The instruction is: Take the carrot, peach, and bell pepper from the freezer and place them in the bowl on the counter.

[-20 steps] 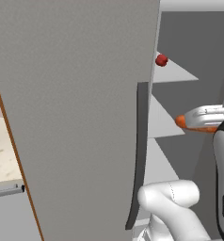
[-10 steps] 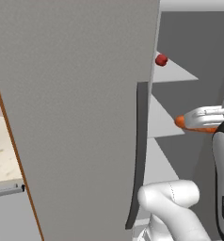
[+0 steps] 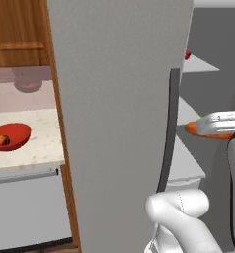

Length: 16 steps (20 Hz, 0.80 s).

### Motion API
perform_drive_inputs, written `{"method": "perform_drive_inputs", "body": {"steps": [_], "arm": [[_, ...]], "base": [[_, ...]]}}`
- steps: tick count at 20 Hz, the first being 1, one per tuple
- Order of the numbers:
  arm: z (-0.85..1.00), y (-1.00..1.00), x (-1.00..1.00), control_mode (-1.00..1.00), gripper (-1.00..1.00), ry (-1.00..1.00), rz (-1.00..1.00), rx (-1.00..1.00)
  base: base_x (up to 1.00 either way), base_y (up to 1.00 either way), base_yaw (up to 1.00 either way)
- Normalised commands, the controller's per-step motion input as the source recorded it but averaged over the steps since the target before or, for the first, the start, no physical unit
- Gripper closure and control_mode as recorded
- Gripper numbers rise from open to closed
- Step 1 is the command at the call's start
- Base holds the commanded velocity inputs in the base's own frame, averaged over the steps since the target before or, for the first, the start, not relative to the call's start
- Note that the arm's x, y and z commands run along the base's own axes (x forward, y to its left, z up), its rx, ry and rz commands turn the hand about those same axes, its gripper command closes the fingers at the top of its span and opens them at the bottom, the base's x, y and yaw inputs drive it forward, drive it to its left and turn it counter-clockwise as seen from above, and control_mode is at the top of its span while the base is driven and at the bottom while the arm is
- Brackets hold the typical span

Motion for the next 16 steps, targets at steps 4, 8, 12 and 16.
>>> {"method": "perform_drive_inputs", "body": {"steps": [4,8,12,16], "arm": [[0.0,0.0,0.0,1.0,1.0,0.0,0.0,0.0],[0.0,0.0,0.0,1.0,1.0,0.0,0.0,0.0],[0.0,0.0,0.0,1.0,1.0,0.0,0.0,0.0],[0.0,0.0,0.0,1.0,1.0,0.0,0.0,0.0]], "base": [[-0.29,1.0,0.03],[-0.02,1.0,0.0],[0.0,1.0,0.02],[0.0,1.0,0.02]]}}
